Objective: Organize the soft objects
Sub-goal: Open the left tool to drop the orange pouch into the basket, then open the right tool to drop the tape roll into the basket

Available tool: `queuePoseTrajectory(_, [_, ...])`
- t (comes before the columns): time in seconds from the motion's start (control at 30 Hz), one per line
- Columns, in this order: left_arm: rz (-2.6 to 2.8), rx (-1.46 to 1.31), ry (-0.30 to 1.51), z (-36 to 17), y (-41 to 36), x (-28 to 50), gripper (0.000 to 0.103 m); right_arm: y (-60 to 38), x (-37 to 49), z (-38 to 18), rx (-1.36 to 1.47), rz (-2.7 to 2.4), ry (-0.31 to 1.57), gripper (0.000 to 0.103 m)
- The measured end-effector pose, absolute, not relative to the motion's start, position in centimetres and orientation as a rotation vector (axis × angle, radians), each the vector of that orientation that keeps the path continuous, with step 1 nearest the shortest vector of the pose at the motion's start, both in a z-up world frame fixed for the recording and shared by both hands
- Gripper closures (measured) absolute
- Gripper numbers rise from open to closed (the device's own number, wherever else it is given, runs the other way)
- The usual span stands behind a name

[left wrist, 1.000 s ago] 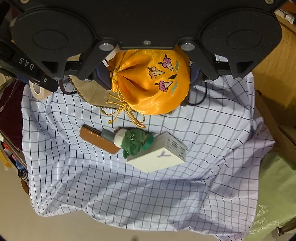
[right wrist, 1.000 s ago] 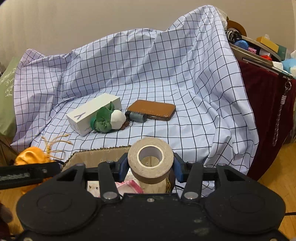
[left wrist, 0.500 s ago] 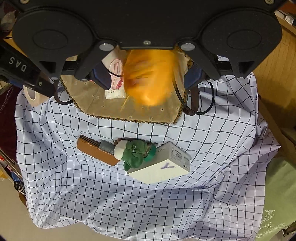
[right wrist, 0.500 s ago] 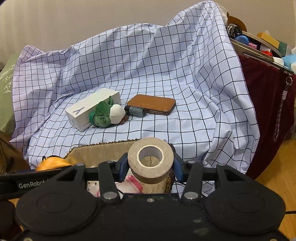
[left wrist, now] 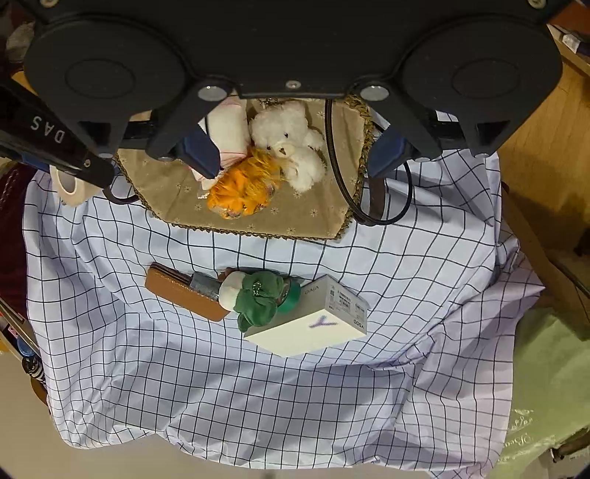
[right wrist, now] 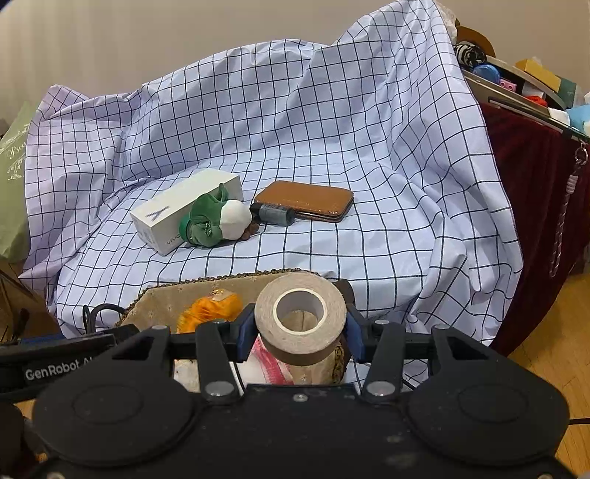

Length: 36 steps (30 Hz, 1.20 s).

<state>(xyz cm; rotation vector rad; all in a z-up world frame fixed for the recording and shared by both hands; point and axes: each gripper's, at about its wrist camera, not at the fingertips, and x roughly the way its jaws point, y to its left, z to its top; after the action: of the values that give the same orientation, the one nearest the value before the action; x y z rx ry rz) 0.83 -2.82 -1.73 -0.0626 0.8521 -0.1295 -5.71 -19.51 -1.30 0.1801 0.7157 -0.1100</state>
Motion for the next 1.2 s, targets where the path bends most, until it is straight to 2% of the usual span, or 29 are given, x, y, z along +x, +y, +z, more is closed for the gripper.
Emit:
queuePoseTrajectory(0.07, [-0.127, -0.055, 0.841, -1.6, -2.9, 0.7, 0.014, -19.5, -5.5, -1.5, 0.180, -0.108, 0.723, 0.055])
queuePoseTrajectory(0.3, [-0.120, -0.062, 0.827, -1.5, -2.4, 0.6, 0.014, -18.9, -5.0, -1.8, 0.172, -0.087, 0.734, 0.054])
queuePoseTrajectory(0.37, [-0.116, -0.068, 0.828, -1.5, -2.3, 0.6, 0.014, -18.8, -5.0, -1.8, 0.171, -0.082, 0.730, 0.051])
queuePoseTrajectory(0.5, [-0.107, -0.080, 0.830, -1.6, -2.1, 0.6, 0.014, -18.6, -5.2, -1.5, 0.162, -0.074, 0.719, 0.050])
queuePoseTrajectory(1.2, [-0.049, -0.183, 0.832, -1.0, 1.0, 1.5, 0.011, -19.1, -5.2, -2.1, 0.171, -0.078, 0.751, 0.049])
